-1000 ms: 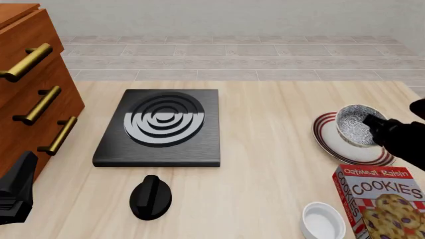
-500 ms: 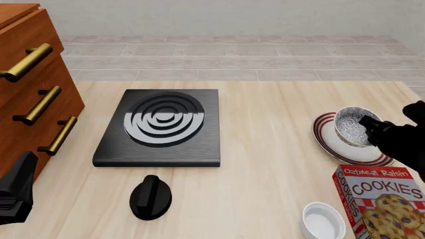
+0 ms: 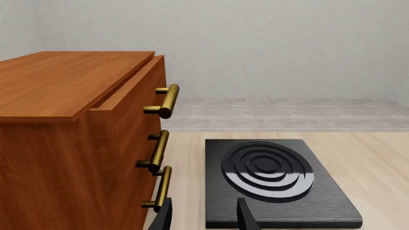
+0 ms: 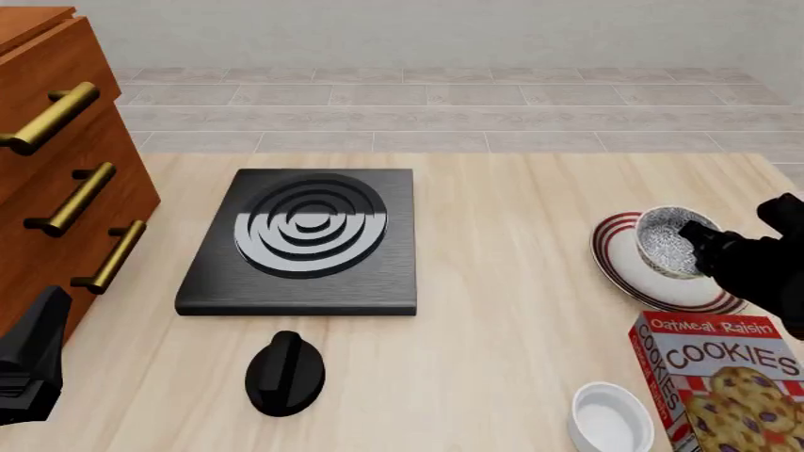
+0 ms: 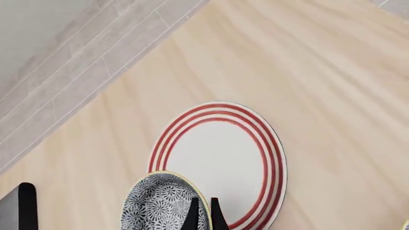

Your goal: Pick the akita bowl on the cookies box and place it on the plate.

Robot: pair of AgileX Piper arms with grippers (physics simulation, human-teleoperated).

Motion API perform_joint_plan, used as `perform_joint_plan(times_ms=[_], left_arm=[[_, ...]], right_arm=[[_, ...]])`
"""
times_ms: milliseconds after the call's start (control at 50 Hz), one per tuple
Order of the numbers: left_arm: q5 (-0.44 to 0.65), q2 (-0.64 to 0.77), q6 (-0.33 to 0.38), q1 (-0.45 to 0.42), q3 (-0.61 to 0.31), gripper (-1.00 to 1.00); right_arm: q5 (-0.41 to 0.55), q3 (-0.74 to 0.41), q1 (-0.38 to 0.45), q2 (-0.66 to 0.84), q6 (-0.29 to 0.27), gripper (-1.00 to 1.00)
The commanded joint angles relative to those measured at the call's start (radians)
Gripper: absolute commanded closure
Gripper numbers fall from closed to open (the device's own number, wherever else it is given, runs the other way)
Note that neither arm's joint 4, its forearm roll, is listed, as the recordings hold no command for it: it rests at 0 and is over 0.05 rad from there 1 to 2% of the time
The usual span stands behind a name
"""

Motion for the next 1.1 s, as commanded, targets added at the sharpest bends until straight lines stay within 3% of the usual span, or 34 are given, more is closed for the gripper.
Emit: perform_joint_plan(times_ms=[20, 740, 1100], left_arm=[[0.0, 0.0, 0.0, 0.0, 0.0, -1.0], [0.0, 0.0, 0.0, 0.0, 0.0, -1.0], [0.0, 0.0, 0.0, 0.0, 0.0, -1.0]], right_arm=[[-0.01, -0.023, -0.019, 0.034, 0.0, 1.0], [0.015, -0.122, -0.038, 0.136, -0.036, 1.0], [-0.014, -0.145, -0.042, 0.204, -0.023, 1.0]])
